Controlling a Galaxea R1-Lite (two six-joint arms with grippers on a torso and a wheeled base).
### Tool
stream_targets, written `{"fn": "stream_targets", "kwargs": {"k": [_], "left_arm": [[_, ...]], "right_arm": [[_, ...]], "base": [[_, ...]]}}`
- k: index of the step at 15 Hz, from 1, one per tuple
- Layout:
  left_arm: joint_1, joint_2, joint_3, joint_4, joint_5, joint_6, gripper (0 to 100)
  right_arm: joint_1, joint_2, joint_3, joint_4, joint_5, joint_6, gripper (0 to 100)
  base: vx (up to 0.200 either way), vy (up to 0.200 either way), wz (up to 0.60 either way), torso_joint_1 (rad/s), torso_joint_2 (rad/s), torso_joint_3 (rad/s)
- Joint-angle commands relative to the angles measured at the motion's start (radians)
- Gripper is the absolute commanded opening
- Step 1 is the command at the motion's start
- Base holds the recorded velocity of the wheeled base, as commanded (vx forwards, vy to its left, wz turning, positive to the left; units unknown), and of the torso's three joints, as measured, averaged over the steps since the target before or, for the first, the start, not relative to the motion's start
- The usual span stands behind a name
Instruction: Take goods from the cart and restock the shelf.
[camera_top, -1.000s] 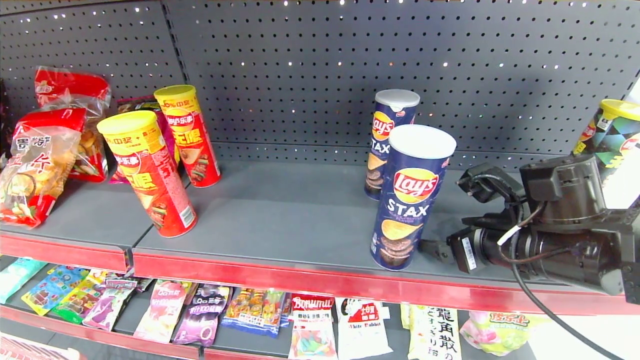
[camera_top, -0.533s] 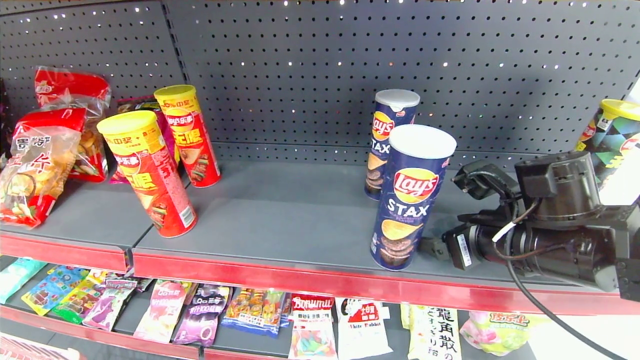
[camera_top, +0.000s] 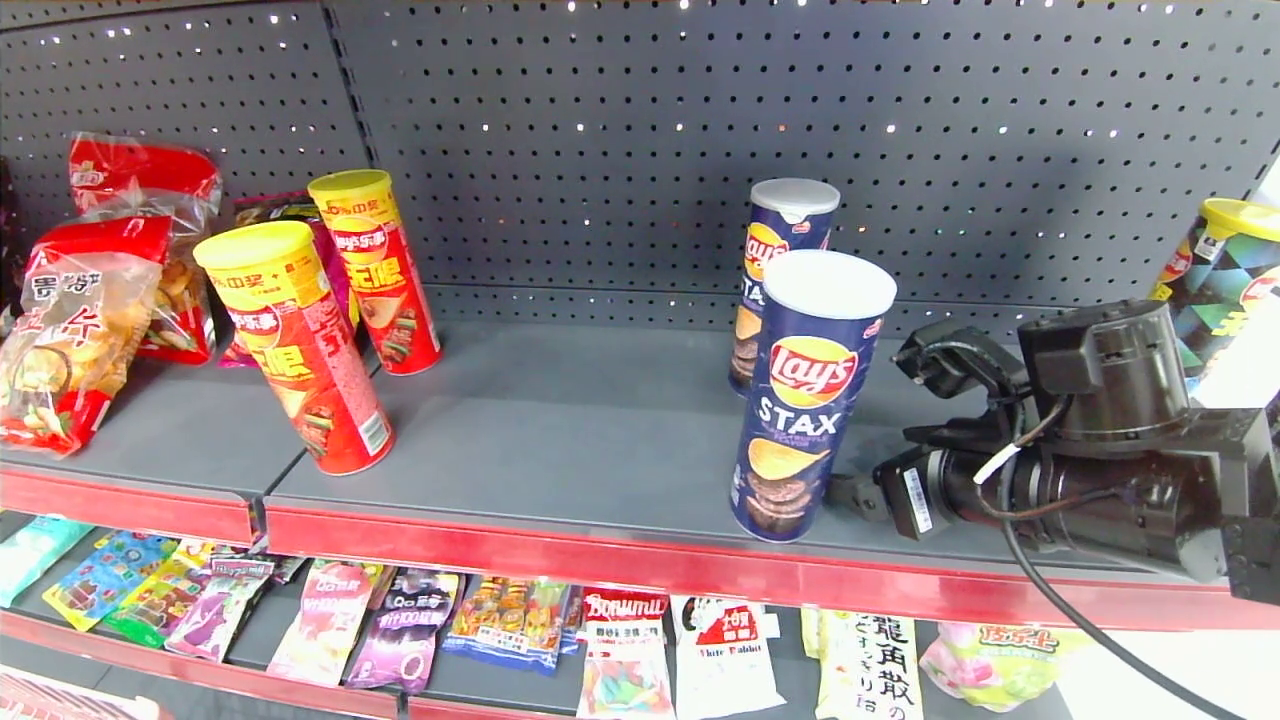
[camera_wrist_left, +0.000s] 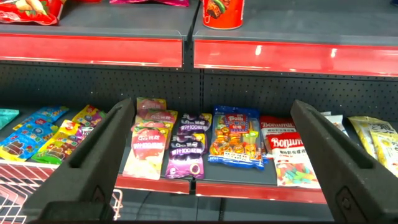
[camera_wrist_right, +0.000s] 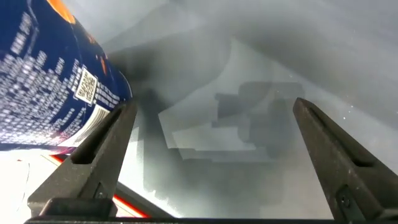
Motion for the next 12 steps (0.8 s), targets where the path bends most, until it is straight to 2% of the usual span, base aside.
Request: {"fn": "stream_targets", "kwargs": {"k": [1, 12], "left_arm": [[0.0, 0.0, 0.0, 0.0, 0.0, 0.0, 100], [0.0, 0.0, 0.0, 0.0, 0.0, 0.0, 100]], "right_arm": [[0.01, 0.003, -0.003, 0.0, 0.0, 0.0, 100], [0.021, 0.012, -0.024, 0.0, 0.0, 0.0, 100]], "base": [[0.0, 0.0, 0.0, 0.0, 0.0, 0.0], [0.0, 0.0, 0.0, 0.0, 0.0, 0.0]]}}
